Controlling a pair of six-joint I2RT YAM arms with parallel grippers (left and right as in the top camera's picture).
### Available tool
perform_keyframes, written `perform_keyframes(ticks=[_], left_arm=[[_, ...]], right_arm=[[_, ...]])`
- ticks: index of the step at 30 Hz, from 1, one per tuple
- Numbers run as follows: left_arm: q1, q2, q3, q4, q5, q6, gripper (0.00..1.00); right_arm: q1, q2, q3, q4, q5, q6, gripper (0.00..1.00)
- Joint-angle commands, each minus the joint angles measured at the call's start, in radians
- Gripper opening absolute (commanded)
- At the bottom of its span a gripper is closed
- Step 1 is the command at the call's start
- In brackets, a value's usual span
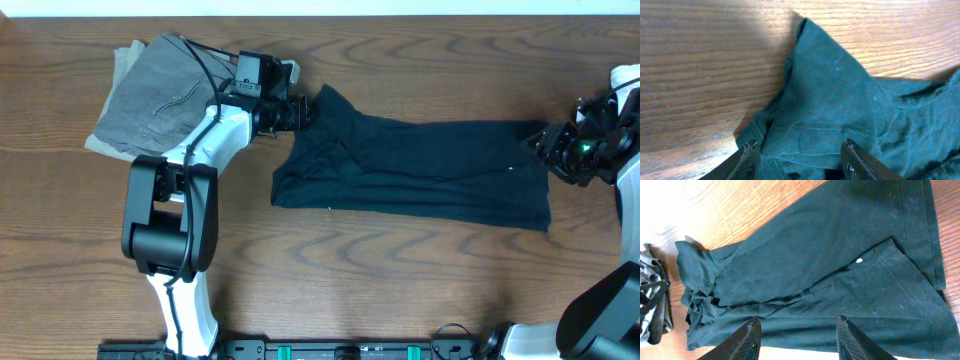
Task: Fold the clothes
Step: 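Hold the left corner and move the right gripper to the shirt's upper right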
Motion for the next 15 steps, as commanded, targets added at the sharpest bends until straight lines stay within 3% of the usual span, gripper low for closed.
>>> perform_keyframes(ticks=[1,6,15], left_arm=[[0.002,0.036,0.005,-0.002,-0.019,-0.002,0.52],[0.002,0.037,0.005,0.002,0.000,-0.001,0.47],[0.002,0.069,0.005,0.002,0.000,0.002,0.45]], right_arm=[[0.005,-0.001,0.006,-0.001,-0.007,-0.005,0.47],[0.005,-0.001,0.006,-0.001,-0.007,-0.005,0.47],[0.005,-0.001,0.006,-0.009,-0.007,-0.005,0.46]])
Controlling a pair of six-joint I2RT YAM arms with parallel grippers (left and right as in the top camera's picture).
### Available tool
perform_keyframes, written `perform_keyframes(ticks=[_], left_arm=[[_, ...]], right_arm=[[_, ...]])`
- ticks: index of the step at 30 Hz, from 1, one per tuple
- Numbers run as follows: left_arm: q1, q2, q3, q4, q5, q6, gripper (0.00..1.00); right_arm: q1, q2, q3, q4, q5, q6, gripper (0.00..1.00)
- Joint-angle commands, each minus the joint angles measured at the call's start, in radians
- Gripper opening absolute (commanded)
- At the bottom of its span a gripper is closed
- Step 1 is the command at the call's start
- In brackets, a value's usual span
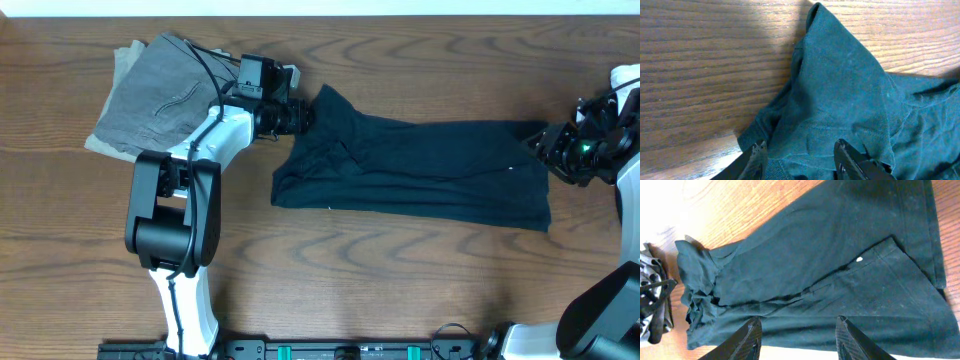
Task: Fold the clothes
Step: 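Hold the left corner and move the right gripper to the shirt's upper right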
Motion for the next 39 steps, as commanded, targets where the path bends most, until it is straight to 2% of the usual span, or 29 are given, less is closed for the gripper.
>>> perform_keyframes(ticks=[1,10,19,24,27,30,35,39], left_arm=[[0.001,0.045,0.005,-0.001,-0.001,0.005,0.45],[-0.004,0.059,0.005,0.004,0.006,0.002,0.43],[-0.009,0.059,0.005,0.060,0.085,0.002,0.32],[-0.009,0.059,0.005,0.061,0.085,0.002,0.19],[-0.009,0.059,0.005,0.064,0.085,-0.001,0.06],[-0.006,0.047,0.006,0.071,0.087,-0.050,0.06],[0.016,-0.017,0.006,0.097,0.201,-0.120,0.06],[0.038,-0.080,0.006,0.096,0.275,-0.130,0.06]], right_arm=[[0.005,-0.001,0.006,-0.003,-0.007,-0.005,0.46],[0.005,-0.001,0.005,-0.007,-0.007,-0.005,0.45],[0.005,-0.001,0.005,-0.012,-0.007,-0.005,0.45],[0.005,-0.001,0.005,-0.018,-0.007,-0.005,0.45],[0.005,-0.001,0.005,-0.018,-0.004,-0.005,0.45],[0.005,-0.001,0.005,-0.014,0.025,-0.005,0.44],[0.005,-0.001,0.005,0.005,0.058,-0.005,0.44],[0.005,-0.001,0.005,0.051,0.089,-0.005,0.41]])
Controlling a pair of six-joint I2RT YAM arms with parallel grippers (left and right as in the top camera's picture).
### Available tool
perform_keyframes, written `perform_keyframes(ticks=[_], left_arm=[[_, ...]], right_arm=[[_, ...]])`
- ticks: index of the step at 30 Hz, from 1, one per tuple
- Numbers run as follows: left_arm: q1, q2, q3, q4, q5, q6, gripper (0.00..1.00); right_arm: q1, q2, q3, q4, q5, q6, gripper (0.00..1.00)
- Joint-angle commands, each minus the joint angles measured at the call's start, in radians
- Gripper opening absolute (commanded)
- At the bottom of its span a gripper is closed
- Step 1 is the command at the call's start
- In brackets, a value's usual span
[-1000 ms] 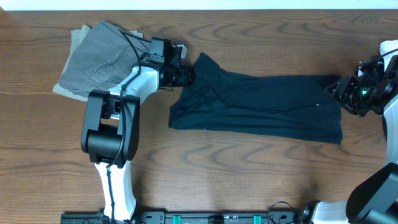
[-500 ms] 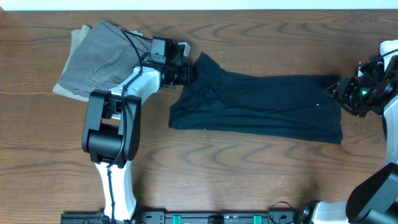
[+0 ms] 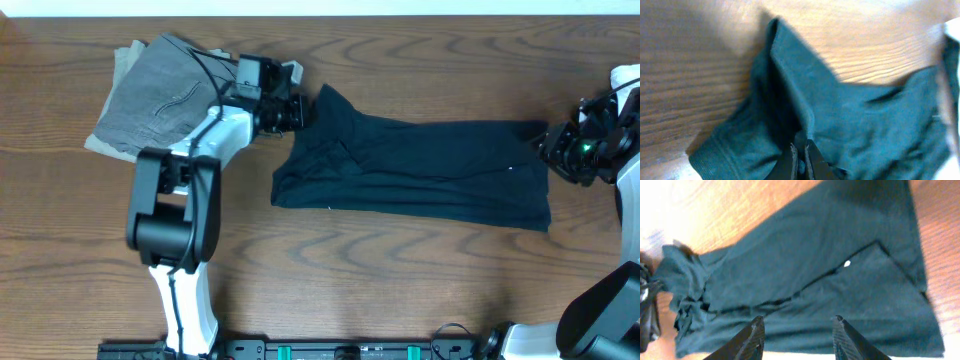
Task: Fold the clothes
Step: 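Hold the left corner and move the right gripper to the shirt's upper right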
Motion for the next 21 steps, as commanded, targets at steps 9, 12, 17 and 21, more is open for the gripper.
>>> perform_keyframes(ticks=[9,12,17,21], left_arm=[[0.024,-0.142,0.006,0.002,0.095,-0.034,0.06],[0.024,-0.142,0.006,0.000,0.104,-0.034,0.06],[0.024,-0.142,0.006,0.000,0.108,-0.034,0.06],[0.024,-0.142,0.006,0.000,0.109,-0.046,0.06]], right_arm=[[0.006,0.089,0.005,0.253,0.094,0.001,0.41],[0.006,0.167,0.005,0.378,0.097,0.008,0.41],[0.006,0.305,0.006,0.545,0.101,0.007,0.42],[0.004,0.416,0.018,0.634,0.141,0.007,0.45]])
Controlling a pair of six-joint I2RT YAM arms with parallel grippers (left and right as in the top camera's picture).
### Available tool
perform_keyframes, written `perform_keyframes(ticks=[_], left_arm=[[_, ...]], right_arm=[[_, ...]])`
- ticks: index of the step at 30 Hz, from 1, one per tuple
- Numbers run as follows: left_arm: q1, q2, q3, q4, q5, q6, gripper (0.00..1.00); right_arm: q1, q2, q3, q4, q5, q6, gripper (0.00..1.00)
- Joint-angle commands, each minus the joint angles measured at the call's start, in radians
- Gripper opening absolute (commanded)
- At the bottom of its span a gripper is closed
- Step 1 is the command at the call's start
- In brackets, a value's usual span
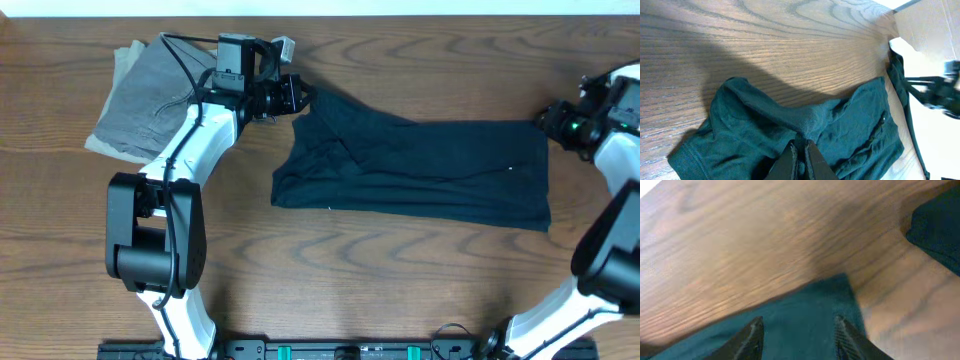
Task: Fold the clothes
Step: 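Hold the left corner and move the right gripper to the shirt's upper right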
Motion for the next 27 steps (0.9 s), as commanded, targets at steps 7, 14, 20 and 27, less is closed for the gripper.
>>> perform_keyframes(ticks=[7,14,20,27], left_arm=[[0.002,0.000,0.005,0.001,0.016,-0.022,0.06],[-0.003,0.000,0.005,0.001,0.016,-0.021,0.06],[-0.003,0.000,0.005,0.001,0.016,-0.021,0.06],[-0.003,0.000,0.005,0.002,0.015,-0.021,0.06]], right_arm=[[0.004,0.157,0.071,0.072,0.053,0.003,0.45],[0.003,0.166,0.076,0.113,0.103,0.003,0.45],[0.005,0.193,0.076,0.134,0.097,0.007,0.44],[0.021,0.223,0.076,0.138,0.061,0.014,0.43]])
